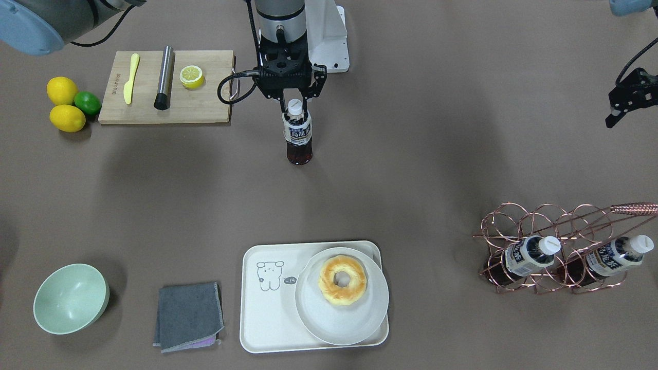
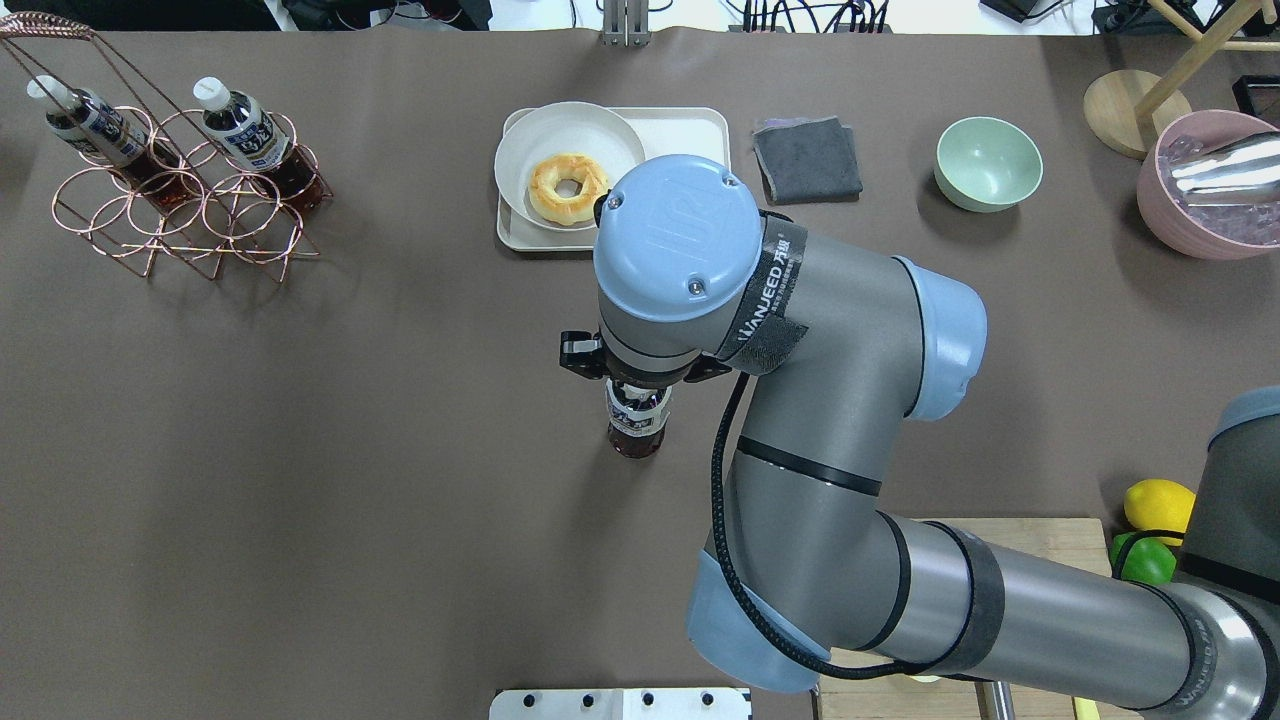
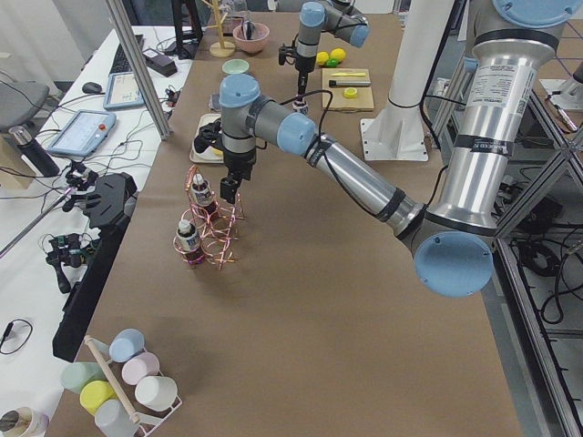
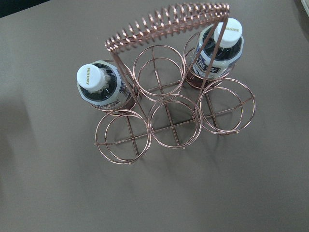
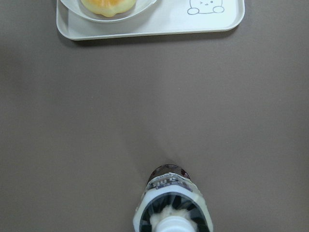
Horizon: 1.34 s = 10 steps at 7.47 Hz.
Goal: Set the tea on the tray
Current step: 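Lift the bottle with the right gripper and carry it onto the tray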
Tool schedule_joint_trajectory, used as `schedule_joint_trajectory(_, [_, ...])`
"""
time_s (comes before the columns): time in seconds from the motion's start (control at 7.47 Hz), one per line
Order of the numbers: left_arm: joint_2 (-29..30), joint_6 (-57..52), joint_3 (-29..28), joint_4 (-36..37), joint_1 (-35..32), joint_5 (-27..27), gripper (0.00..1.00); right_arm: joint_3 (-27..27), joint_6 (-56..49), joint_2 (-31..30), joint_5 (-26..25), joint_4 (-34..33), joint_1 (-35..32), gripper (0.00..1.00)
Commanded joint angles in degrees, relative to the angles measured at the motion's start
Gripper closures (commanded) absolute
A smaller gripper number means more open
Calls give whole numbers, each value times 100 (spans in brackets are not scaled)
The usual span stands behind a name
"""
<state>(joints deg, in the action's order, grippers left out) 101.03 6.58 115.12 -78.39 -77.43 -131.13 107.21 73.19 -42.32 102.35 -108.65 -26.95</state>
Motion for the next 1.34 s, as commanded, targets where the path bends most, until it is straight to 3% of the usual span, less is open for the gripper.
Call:
schedule_joint_trajectory(0.0, [-13,1,2,-19,0,-9,4,-51,-33,5,-49,63,6,100])
schedule_joint_trajectory(0.4, [-389,10,168,-27,0,-9,3,-183,-347,171,-41,46,-475,100])
schedule_joint_trajectory(0.67, [-671,-16,134,-19,-192,-52,4,-489,-970,215,275,89,-1107,100])
schedule_joint_trajectory(0.8, [-724,-16,107,-19,-211,-218,4,-909,-1165,424,415,255,-1459,100])
schedule_joint_trajectory(1.2, [-733,-16,107,-19,-211,-246,4,-3182,-1473,1285,777,1660,-2137,100])
